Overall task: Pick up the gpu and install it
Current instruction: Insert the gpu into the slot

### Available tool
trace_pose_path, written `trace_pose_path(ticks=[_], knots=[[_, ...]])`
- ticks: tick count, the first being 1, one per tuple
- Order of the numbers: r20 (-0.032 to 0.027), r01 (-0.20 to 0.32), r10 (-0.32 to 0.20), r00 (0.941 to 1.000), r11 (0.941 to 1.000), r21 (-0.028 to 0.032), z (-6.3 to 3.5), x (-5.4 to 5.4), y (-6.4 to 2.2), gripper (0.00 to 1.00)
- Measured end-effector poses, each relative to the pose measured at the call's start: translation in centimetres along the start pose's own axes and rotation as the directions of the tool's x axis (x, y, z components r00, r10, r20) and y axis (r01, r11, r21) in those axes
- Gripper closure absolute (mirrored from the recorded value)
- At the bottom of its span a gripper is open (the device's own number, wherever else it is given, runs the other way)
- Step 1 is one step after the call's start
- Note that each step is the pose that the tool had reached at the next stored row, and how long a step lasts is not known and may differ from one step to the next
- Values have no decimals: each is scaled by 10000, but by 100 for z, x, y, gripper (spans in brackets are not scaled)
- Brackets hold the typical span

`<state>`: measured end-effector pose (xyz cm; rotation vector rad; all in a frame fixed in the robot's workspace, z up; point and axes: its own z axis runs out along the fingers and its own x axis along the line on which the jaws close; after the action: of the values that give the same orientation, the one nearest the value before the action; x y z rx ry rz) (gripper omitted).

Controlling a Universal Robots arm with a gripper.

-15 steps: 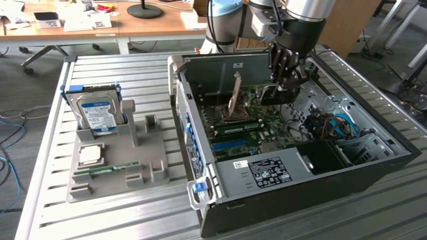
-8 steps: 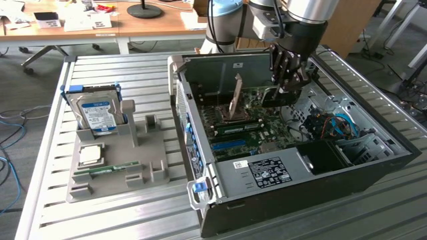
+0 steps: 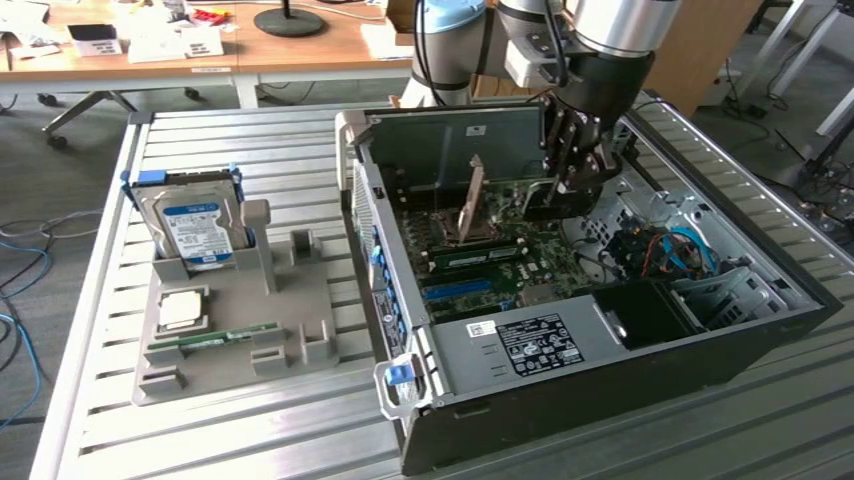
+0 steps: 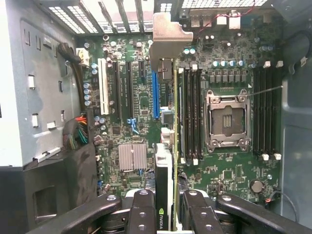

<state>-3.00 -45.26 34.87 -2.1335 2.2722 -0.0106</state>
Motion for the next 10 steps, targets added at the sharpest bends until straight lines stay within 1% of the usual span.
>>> trace_pose_path(ticks=[6, 10], knots=[[-1, 2, -2, 10000, 10000, -1, 62, 26, 11, 73], [-4, 1, -1, 10000, 10000, -3, 71, 28, 13, 73]])
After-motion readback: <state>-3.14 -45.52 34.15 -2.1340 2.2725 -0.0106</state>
